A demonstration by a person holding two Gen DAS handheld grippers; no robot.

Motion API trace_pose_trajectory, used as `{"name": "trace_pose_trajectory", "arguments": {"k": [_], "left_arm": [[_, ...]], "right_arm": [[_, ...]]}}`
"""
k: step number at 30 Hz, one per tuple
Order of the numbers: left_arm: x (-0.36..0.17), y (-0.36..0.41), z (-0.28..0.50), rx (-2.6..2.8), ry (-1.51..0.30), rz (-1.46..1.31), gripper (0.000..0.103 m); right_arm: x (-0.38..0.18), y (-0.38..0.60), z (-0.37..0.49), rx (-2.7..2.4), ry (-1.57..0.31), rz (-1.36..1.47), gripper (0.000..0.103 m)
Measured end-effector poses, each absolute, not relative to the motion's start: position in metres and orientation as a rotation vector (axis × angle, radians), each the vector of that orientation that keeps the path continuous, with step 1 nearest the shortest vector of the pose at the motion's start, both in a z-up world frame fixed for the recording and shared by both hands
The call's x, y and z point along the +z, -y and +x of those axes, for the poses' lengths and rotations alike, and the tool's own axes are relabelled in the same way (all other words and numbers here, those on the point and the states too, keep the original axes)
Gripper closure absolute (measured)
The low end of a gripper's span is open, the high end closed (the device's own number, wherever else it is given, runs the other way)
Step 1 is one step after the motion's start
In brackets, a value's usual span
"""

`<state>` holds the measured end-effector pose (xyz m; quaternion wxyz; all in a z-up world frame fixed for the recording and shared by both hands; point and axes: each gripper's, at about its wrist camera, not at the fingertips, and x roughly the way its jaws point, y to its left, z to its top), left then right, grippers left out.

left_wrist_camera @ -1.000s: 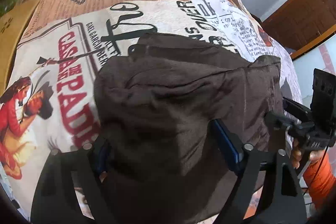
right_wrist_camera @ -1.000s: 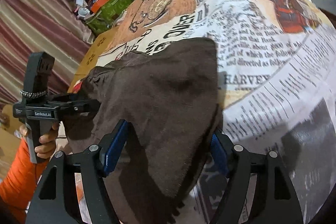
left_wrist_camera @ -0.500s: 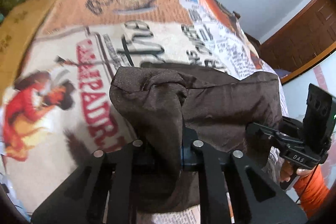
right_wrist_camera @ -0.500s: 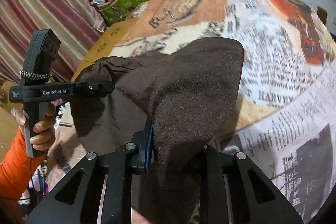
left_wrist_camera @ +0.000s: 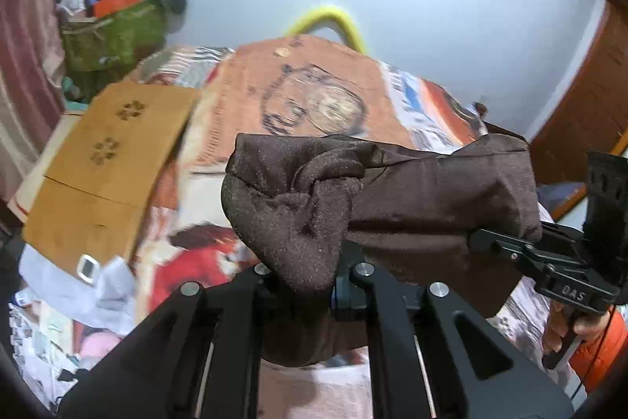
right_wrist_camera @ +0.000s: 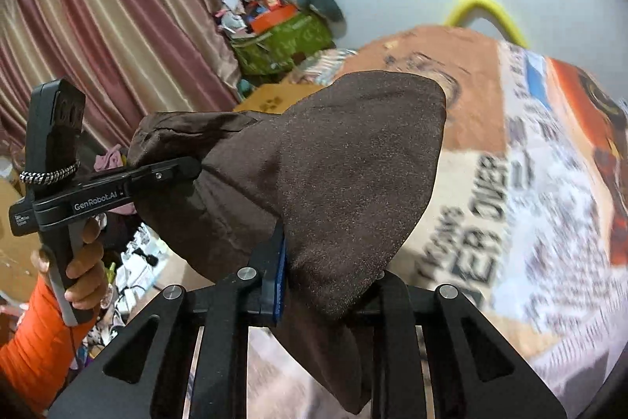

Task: Fold small clothes

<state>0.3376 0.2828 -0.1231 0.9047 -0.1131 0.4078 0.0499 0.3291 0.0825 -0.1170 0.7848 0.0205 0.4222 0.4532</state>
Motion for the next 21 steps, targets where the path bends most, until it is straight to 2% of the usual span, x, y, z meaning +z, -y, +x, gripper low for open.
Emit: {"name": "trace_pose_trajectory", "arguments": {"k": [7,13,21], "left_arm": [[-0.145,-0.337,0.364,0.171,-0.841,-0.292,0.094],[-0.186,-0.363,0.410,0.214,-0.902,-0.295,0.094],[-0.247,-0.392,0.473,0.242,-1.000,-0.324,0.094]], "right_arm": [[-0.133,-0.132,0.352,0.985,-0.922,0.019,0.085],[-0.169,-0.159,0.389,0.933,-0.996,0.000,0.086],[-0.213,-0.175,0.444,0.836,-1.123,0.048,0.094]]}}
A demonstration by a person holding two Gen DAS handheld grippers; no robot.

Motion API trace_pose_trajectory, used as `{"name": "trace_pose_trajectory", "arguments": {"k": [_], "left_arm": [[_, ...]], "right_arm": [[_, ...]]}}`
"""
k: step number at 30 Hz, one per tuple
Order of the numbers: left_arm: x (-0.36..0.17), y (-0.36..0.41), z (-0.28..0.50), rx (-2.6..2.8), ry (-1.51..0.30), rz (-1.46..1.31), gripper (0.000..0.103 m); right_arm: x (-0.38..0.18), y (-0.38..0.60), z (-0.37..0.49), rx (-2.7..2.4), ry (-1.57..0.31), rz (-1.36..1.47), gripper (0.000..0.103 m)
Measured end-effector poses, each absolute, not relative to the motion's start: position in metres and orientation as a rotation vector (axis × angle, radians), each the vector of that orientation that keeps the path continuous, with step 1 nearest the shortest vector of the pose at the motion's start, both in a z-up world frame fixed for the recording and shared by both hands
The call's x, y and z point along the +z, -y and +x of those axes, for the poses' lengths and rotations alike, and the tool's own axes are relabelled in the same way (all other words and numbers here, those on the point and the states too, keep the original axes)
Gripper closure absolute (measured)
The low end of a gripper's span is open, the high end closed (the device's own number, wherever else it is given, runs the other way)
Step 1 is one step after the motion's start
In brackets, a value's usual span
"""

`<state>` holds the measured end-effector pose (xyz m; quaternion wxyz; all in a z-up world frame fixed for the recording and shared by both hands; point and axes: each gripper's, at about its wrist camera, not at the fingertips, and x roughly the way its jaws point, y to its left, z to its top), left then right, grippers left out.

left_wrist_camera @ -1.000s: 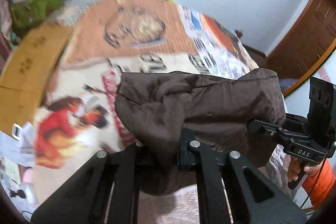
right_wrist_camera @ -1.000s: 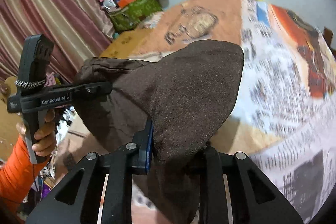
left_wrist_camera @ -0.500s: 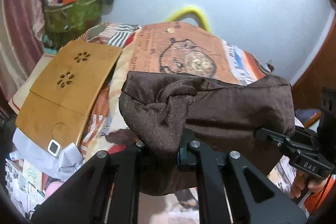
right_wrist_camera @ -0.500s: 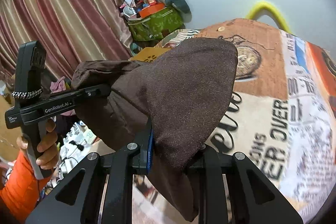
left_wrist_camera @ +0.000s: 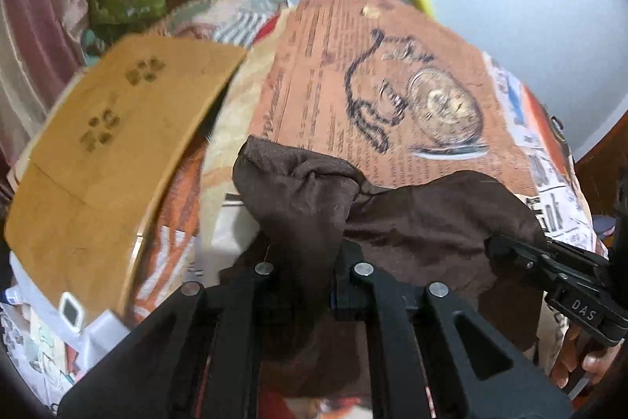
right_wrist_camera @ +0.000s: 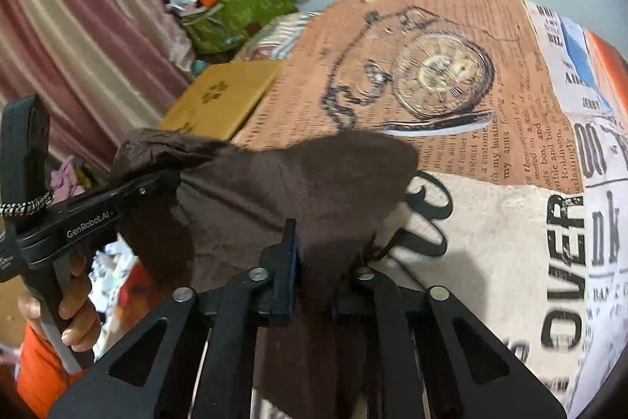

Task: Fold small clothes

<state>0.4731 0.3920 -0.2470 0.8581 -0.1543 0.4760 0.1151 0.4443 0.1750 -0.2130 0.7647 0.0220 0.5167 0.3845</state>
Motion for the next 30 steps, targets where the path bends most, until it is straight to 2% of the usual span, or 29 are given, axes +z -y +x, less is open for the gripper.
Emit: {"name": "trace_pose_trajectory", "arguments": {"k": [5,7,9,11,13,15,17,20,21,23,30], "left_arm": [[-0.290,-0.409,0.496,0.248,-1.142,-0.383,0.094],[-0.304,-0.416,0.500,0.257,-1.186,-0.423,0.089],[-0.312,-0.420,0.502,0.274,-1.201,-0.434,0.076],[-0.313,-0.417,0.502,0.264,-1.203,-0.414,0.076],[-0.303,-0.411,0.498,0.280,-1.186,-0.338,0.070],[-0.287,-0.403,0.491,0.303,-1.151,-0.235,0.055],[-0.268,-0.399,0.477,0.314,-1.090,-0.161,0.050],[-0.249,-0.401,0.454,0.293,-1.047,-0.186,0.048],[-0.246,-0.403,0.448,0.285,-1.041,-0.201,0.044],[-0.245,-0.401,0.432,0.284,-1.043,-0.200,0.042],[-0.281,-0.403,0.401,0.408,-1.162,-0.122,0.040]], "right_arm": [[-0.229,-0.181,0.452,0.819,-1.189,0.043,0.094],[-0.235,-0.180,0.451,0.822,-1.221,0.019,0.094],[-0.238,-0.181,0.447,0.819,-1.232,-0.015,0.091],[-0.238,-0.184,0.446,0.810,-1.222,-0.063,0.090],[-0.234,-0.182,0.440,0.809,-1.206,-0.098,0.089],[-0.228,-0.178,0.437,0.800,-1.182,-0.125,0.087],[-0.219,-0.173,0.433,0.798,-1.142,-0.153,0.081],[-0.205,-0.161,0.421,0.824,-1.095,-0.143,0.068],[-0.201,-0.158,0.416,0.836,-1.082,-0.139,0.060],[-0.195,-0.153,0.404,0.852,-1.069,-0.153,0.053],[-0.208,-0.150,0.369,0.860,-1.112,-0.278,0.053]]}}
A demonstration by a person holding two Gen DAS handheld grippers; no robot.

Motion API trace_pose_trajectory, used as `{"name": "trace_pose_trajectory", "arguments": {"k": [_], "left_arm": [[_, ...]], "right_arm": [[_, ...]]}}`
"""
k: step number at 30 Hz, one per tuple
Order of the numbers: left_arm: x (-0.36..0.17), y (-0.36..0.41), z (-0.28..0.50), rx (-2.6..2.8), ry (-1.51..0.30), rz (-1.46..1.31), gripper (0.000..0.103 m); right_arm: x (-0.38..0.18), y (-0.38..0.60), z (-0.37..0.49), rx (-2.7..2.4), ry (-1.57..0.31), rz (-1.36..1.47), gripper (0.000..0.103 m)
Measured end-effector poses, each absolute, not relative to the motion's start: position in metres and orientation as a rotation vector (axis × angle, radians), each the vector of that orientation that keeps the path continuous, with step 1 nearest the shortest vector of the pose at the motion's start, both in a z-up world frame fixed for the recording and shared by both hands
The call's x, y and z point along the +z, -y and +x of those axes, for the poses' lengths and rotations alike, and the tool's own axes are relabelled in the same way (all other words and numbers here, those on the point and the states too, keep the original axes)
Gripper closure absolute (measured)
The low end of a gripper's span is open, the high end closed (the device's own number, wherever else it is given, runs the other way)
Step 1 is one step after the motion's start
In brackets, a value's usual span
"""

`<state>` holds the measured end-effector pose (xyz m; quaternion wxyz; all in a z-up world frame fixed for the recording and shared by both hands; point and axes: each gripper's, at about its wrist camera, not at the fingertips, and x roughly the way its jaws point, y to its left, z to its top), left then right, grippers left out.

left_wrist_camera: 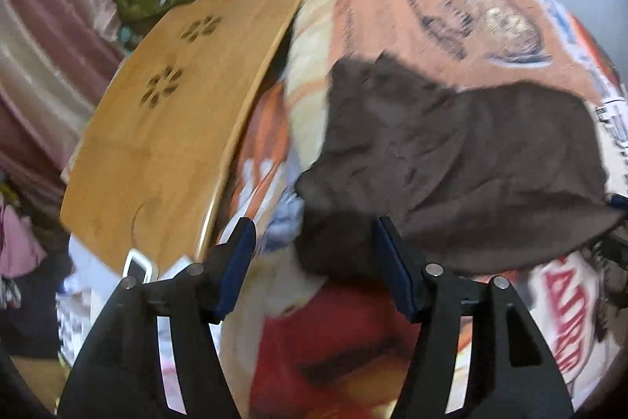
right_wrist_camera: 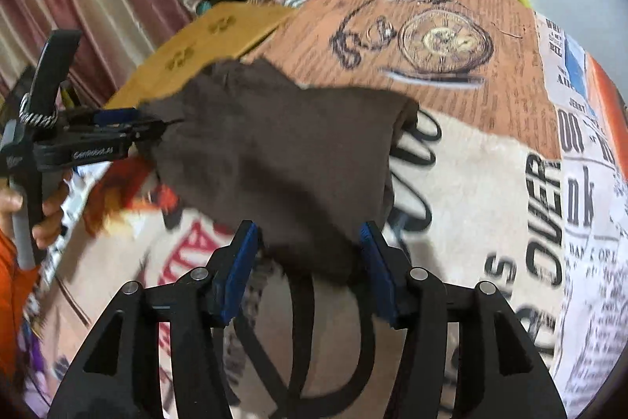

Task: Fold small clothes

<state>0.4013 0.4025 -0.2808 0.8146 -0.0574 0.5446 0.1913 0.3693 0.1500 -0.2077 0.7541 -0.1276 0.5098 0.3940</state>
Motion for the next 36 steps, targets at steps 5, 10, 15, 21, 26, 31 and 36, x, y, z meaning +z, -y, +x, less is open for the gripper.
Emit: {"name": "trace_pose_trajectory", "arguments": {"k": [5,10,15,21,26,31,36], "left_arm": [[-0.261,-0.400,0.369,0.405,-1.120,-0.165,0.040],[-0.207,-0.366,0.333,0.371,-1.008,-0.143,0.040],[-0.130,-0.319,0.285,0.300,-0.839,-0.138,0.040],[-0.043,-0.258,0.206,0.224,-0.610,-0.104,0.040],[0.007,-0.216,0.138,0.216,-0.441,-0.066,0.040],[0.028,-0.183,0.080,0.217,-0.330,-0.063,0.040],[0.033,-0.168,0.042,0.261,-0.253,-0.073,0.032]], "right_arm": [[-0.194,-0.129,0.358,0.843,-1.107,-0.265,0.053],[-0.146,-0.105,0.337,0.860,-1.021,-0.179,0.053],[-0.076,-0.078,0.297,0.891,-0.854,-0.094,0.053],[0.003,-0.047,0.232,0.944,-0.642,-0.023,0.053],[0.047,-0.022,0.179,0.969,-0.479,0.026,0.053],[0.066,-0.003,0.133,0.955,-0.353,0.038,0.053],[0.065,0.008,0.101,0.911,-0.292,0.034,0.045]]}}
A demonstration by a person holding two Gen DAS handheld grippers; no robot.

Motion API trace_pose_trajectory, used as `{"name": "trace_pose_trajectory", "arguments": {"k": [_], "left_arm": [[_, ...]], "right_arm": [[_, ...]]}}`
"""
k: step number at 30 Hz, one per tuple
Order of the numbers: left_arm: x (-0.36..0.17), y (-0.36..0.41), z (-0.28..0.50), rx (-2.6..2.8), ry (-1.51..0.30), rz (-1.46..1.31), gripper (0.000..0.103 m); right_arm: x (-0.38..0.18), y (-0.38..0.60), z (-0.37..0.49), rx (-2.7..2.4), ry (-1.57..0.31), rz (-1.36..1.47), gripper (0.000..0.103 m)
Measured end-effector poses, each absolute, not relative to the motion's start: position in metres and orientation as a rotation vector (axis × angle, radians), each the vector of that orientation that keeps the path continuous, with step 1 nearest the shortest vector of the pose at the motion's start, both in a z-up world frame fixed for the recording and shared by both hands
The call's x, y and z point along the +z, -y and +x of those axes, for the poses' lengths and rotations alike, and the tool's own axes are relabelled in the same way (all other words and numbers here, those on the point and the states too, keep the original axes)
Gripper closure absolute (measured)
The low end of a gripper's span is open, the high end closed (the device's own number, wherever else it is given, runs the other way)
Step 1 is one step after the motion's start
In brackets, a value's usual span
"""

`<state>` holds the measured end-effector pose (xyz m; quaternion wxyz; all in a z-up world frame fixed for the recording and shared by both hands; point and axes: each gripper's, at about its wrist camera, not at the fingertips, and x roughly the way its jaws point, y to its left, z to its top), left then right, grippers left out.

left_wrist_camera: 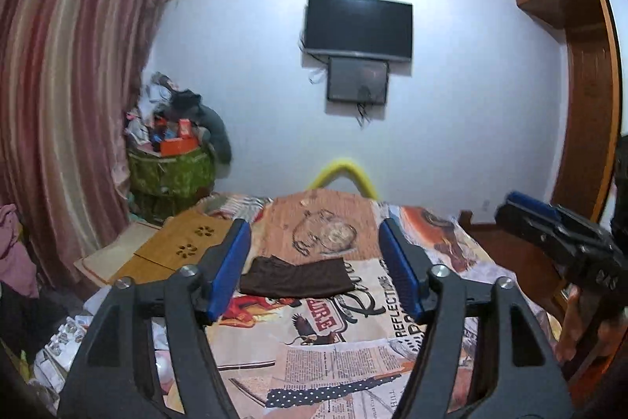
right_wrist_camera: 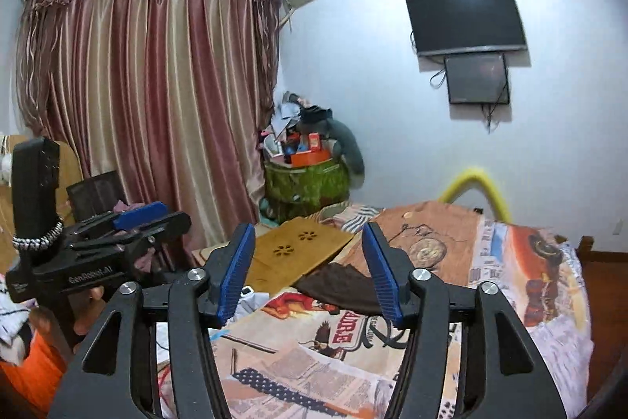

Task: Fold small clothes

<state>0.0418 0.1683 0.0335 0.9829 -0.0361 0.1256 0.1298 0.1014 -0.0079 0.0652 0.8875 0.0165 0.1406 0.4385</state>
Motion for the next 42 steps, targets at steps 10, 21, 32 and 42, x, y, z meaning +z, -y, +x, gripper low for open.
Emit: {"name": "trace_pose_trajectory", "arguments": {"k": [10,21,32,42], "left_arm": [[0.027,-0.157,0.022,0.341,-0.214,-0.039,0.001],[0.021,-0.158,0.018,0.328,-0.222,-0.047,0.000],[0.020,-0.154,0.013,0.315,-0.215,-0.047,0.000],[0.019,-0.152,0.016,0.303,-0.227,-0.054,0.000]], "right_arm": [[0.065,0.020,0.088,0.806,-0.266,0.053,0.000],[0.057,0.027,0.076,0.802,-0.290,0.062,0.000],[0.055,0.032,0.074,0.803,-0.307,0.072,0.000],[0.057,0.031,0.073,0.795,-0.311,0.059,0.000]]}}
